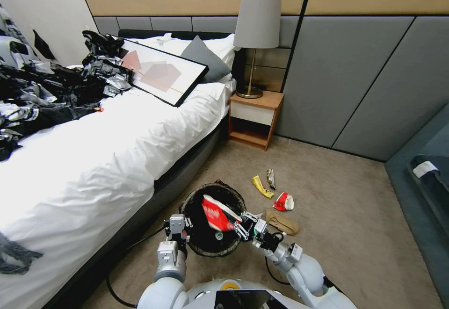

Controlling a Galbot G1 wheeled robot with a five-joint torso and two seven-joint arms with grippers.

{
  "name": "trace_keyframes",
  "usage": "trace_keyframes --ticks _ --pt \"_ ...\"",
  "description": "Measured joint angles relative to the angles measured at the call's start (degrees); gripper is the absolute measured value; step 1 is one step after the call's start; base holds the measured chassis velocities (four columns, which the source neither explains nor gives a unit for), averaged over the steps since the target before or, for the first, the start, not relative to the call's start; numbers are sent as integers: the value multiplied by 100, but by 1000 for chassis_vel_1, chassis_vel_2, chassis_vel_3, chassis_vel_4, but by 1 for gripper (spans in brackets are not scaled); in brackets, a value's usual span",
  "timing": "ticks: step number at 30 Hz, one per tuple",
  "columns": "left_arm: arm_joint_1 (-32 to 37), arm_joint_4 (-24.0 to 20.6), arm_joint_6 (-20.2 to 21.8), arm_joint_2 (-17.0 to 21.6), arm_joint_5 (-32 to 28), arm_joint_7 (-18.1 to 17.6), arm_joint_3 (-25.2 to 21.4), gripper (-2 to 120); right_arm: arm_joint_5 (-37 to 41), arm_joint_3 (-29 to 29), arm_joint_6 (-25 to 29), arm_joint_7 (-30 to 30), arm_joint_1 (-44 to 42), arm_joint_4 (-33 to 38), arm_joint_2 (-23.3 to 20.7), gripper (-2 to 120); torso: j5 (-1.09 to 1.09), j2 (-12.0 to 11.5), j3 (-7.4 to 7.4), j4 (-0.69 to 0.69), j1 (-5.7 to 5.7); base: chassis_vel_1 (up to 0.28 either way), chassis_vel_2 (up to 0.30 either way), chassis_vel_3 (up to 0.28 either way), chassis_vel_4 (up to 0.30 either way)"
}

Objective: Pick up the trash bin, then pick up the garbage from the floor and place it into the trash bin.

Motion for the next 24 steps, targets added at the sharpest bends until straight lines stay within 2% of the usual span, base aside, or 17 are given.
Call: trace_keyframes --ticks 1,5,6,9,10,12,18,22,24 --pt "0 0 0 0 0 0 0 0 0 0 0 0 0 0 0 57 0 0 0 0 0 0 0 0 0" --pt "4 -6 0 -4 10 1 16 0 -11 1 -2 4 -10 13 27 76 0 0 0 0 0 0 0 0 0" --pt "4 -6 0 -4 10 1 16 0 -11 1 -2 4 -10 13 27 76 0 0 0 0 0 0 0 0 0" --pt "7 -12 0 -4 13 1 12 0 -33 -1 0 6 -19 21 56 89 0 0 0 0 0 0 0 0 0" --pt "7 -12 0 -4 13 1 12 0 -33 -1 0 6 -19 21 56 89 0 0 0 0 0 0 0 0 0" --pt "9 -13 0 -5 14 2 9 0 -52 -12 10 73 -57 150 65 97 0 0 0 0 0 0 0 0 0" --pt "6 -13 0 -10 19 3 9 0 -117 62 39 336 -119 556 101 100 0 0 0 0 0 0 0 0 0" --pt "1 -4 -2 -11 20 6 10 0 -317 298 154 799 -203 986 331 100 0 0 0 1 0 0 0 0 0" --pt "3 1 -5 1 14 7 -22 0 -700 592 292 1397 -336 1255 562 100 0 0 0 0 0 0 0 0 0"
